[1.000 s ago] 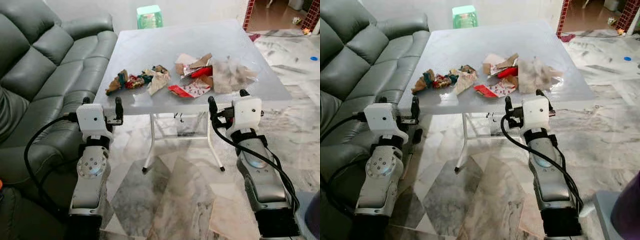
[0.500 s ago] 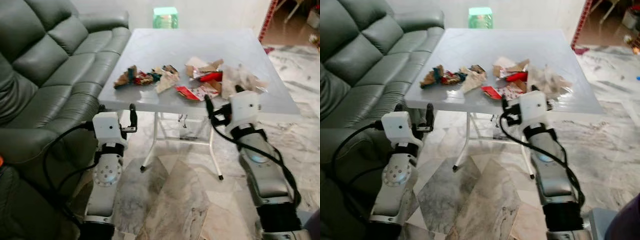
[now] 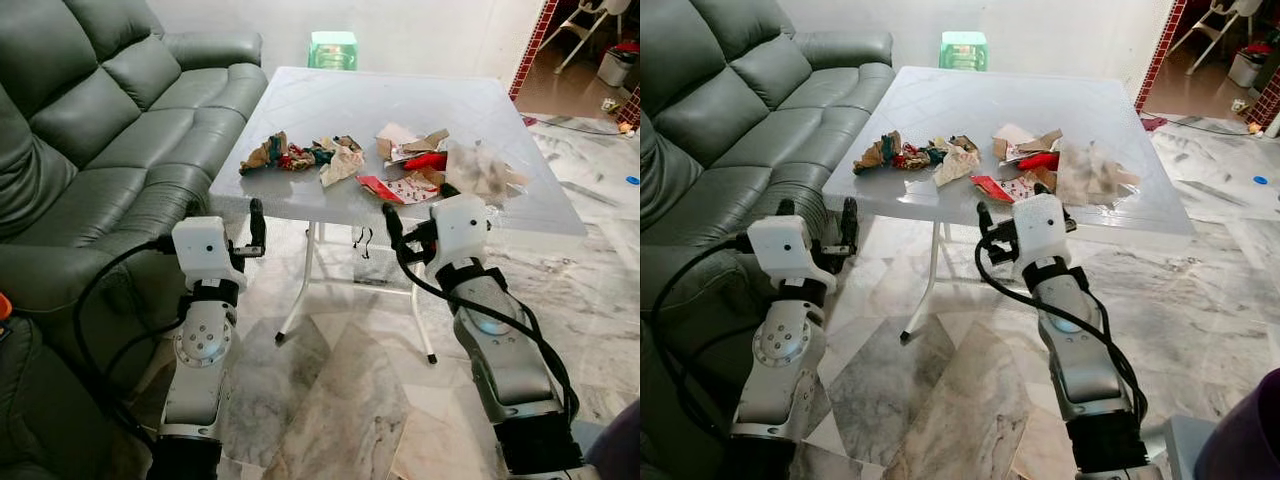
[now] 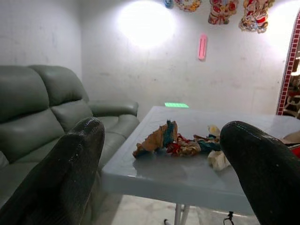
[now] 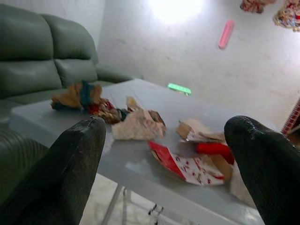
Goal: Picking trash to rubbish bin
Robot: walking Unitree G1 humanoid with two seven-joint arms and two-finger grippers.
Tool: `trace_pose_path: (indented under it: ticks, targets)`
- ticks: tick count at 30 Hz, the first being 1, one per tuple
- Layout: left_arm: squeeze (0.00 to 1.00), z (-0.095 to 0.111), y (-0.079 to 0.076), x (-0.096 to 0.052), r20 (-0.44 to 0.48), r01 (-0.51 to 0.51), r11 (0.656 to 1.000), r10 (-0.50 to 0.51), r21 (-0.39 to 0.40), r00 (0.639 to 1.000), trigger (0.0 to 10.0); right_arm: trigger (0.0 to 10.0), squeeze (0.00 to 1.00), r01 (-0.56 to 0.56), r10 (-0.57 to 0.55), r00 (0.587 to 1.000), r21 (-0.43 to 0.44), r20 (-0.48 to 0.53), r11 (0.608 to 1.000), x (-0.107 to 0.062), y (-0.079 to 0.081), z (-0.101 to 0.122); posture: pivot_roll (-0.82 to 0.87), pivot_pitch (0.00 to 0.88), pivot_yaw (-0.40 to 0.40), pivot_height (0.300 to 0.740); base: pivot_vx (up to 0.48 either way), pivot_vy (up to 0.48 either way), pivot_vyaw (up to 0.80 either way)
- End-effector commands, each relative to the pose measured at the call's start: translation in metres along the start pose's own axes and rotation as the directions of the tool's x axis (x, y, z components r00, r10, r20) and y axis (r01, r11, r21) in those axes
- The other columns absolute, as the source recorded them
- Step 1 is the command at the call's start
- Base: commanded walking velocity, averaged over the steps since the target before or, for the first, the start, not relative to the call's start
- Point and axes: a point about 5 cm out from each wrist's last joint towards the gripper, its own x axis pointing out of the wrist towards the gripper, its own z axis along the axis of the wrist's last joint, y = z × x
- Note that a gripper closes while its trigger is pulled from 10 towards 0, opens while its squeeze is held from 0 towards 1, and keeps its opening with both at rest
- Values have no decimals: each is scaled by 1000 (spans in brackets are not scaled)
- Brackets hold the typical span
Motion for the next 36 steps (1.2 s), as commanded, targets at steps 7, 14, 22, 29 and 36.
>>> trace_pose_path:
  ticks: [7,14,22,29,36]
  targets:
    - [0,0,14,0,-17,-23,999,23,46,1000,10000,10000,0,25,-25,1000,16,-3,1000,12,2,0,-3,0,-30,740,0,0,0]
    - [0,1,21,-1,-24,-95,995,96,43,995,10000,10000,0,71,-71,997,1,2,997,16,-11,-3,14,2,2,740,0,0,0]
    - [0,-6,11,-3,-57,-34,999,35,22,998,10000,10000,0,136,-136,989,9,64,991,24,-12,11,-37,0,16,740,0,0,0]
    - [0,-2,8,9,-49,-14,1000,15,13,999,10000,10000,0,129,-130,992,16,5,991,20,-8,2,-38,29,-3,740,0,0,-639]
    - [0,1,19,15,-18,-66,998,66,7,998,10000,10000,0,101,-101,994,15,34,995,21,-2,11,-53,26,-6,740,79,94,-796]
